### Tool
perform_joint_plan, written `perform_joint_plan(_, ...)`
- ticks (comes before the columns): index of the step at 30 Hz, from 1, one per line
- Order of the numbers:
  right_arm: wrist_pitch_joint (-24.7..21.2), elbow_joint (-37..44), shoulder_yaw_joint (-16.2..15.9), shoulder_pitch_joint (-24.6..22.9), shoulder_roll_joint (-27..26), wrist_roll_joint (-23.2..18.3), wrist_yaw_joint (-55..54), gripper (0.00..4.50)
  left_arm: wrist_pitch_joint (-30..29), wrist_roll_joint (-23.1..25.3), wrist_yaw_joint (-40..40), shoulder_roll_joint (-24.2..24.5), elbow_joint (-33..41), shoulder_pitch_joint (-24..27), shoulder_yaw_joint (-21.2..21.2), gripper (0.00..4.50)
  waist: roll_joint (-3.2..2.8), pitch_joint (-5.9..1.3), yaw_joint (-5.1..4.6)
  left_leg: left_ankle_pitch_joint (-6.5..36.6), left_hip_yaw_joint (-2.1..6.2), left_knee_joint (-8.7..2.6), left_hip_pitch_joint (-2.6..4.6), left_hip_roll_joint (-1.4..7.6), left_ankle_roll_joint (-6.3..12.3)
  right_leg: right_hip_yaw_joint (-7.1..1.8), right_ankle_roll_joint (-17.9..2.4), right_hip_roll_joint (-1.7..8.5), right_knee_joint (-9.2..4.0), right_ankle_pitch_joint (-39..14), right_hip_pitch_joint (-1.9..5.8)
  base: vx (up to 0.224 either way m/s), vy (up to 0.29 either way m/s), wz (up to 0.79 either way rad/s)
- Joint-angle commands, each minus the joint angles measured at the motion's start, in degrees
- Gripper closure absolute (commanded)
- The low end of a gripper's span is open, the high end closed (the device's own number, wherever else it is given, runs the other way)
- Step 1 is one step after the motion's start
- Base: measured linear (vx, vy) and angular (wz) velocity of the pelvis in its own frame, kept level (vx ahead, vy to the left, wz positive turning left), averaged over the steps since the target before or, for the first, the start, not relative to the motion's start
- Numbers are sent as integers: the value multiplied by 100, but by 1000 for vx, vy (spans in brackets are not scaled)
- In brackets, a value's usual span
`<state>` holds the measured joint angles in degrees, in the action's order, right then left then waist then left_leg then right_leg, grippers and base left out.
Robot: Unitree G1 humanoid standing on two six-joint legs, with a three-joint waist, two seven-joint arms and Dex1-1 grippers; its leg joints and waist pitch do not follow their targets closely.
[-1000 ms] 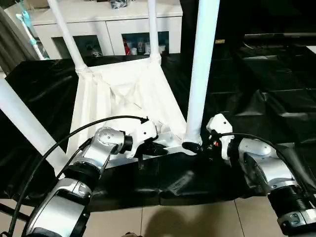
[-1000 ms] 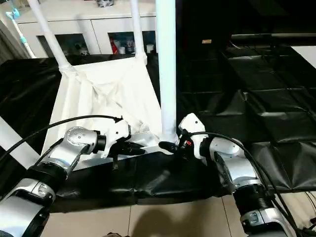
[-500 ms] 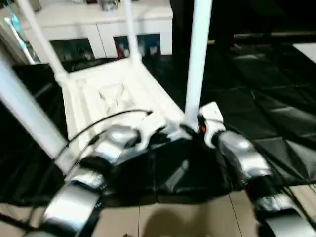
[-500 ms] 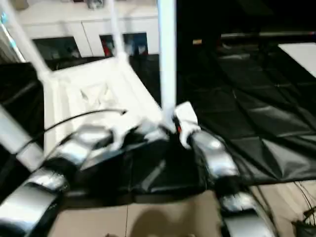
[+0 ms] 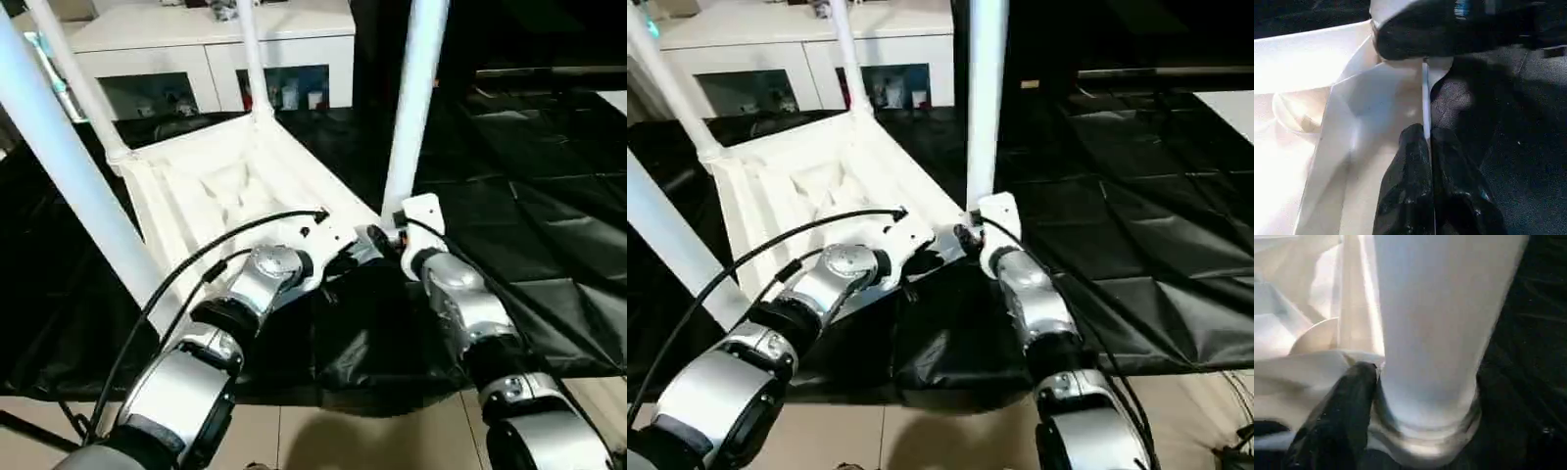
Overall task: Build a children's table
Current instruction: Rotate leg to tighten
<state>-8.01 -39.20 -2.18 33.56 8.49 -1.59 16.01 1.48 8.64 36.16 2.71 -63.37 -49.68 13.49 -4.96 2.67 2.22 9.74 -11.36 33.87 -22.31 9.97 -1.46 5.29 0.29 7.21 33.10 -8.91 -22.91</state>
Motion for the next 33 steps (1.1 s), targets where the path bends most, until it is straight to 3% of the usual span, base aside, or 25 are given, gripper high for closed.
perform_joint_plan(1,93,257,-245,-170,179,13,609,80,160,46,-118,167,-97,22,-65,450,150,-394,10,1694,138,-413,87,237,431,-184,-1078,194,-441,-1835,266,0,0,0)
perform_joint_plan(4,316,493,-420,-428,670,166,1144,71,261,70,1,264,-150,60,-63,450,160,-385,-18,1804,143,-405,61,227,443,-169,-990,191,-467,-2014,287,0,0,0)
perform_joint_plan(6,369,582,-174,-546,887,-37,1348,71,364,76,140,336,-166,95,-50,450,173,-381,-29,1789,142,-396,58,217,464,-172,-995,193,-482,-2114,286,0,0,0)
perform_joint_plan(7,367,624,-109,-582,942,-105,1416,71,405,79,190,360,-165,107,-40,450,144,-385,-25,1784,142,-392,57,213,472,-170,-1004,196,-480,-2128,288,0,0,0)
perform_joint_plan(9,373,686,-54,-628,1011,-169,1494,71,475,83,262,387,-158,125,-23,450,161,-386,-45,1761,146,-389,50,216,513,-156,-1018,185,-481,-2150,282,0,0,0)
perform_joint_plan(10,390,859,44,-754,1163,-310,1738,71,646,63,520,447,-116,184,16,450,132,-387,-49,1758,150,-391,50,216,530,-149,-1026,183,-490,-2136,286,0,0,0)
perform_joint_plan(11,395,1094,151,-937,1386,-511,2109,71,944,30,918,533,-35,281,78,450,146,-385,-46,1774,147,-390,49,218,568,-148,-1020,178,-501,-2114,288,0,0,0)
perform_joint_plan(12,385,1214,188,-1043,1510,-619,2329,71,1105,-8,1239,585,43,359,126,450,145,-384,-14,1758,138,-384,75,240,633,-168,-1052,180,-497,-2012,271,0,0,0)
perform_joint_plan(15,369,1357,211,-1175,1660,-733,2559,71,1326,-95,1729,649,177,480,183,450,143,-401,19,1656,125,-376,63,242,689,-164,-1143,182,-456,-1917,281,0,0,0)
perform_joint_plan(17,368,1484,269,-1321,1826,-824,2762,71,1547,-422,2610,705,526,707,182,450,127,-397,61,1594,119,-386,59,270,708,-170,-1223,192,-447,-1858,277,0,0,0)
perform_joint_plan(21,338,1446,298,-1378,1897,-783,2801,71,1744,-590,3086,727,720,830,193,450,119,-399,165,1672,85,-387,142,297,626,-199,-1270,191,-444,-1947,194,0,0,0)
perform_joint_plan(23,337,1359,293,-1442,1995,-657,2706,71,2013,-598,3495,810,820,904,279,450,115,-397,206,1656,88,-399,134,310,577,-217,-1235,203,-440,-2013,201,0,0,0)
perform_joint_plan(26,354,1181,351,-1378,1993,-593,2512,71,2141,-638,3686,845,909,941,299,450,96,-393,266,1681,92,-412,132,300,495,-220,-1124,216,-444,-2140,199,0,0,0)
perform_joint_plan(28,352,1212,362,-1364,1970,-597,2441,71,2187,-648,3781,864,971,953,291,450,106,-382,250,1765,105,-431,102,299,431,-212,-1072,218,-448,-2243,220,0,0,0)
perform_joint_plan(33,340,1286,353,-1354,1855,-541,2268,71,2376,-248,3073,869,748,792,296,450,111,-373,220,1841,117,-429,98,277,390,-197,-919,217,-478,-2520,212,0,0,0)
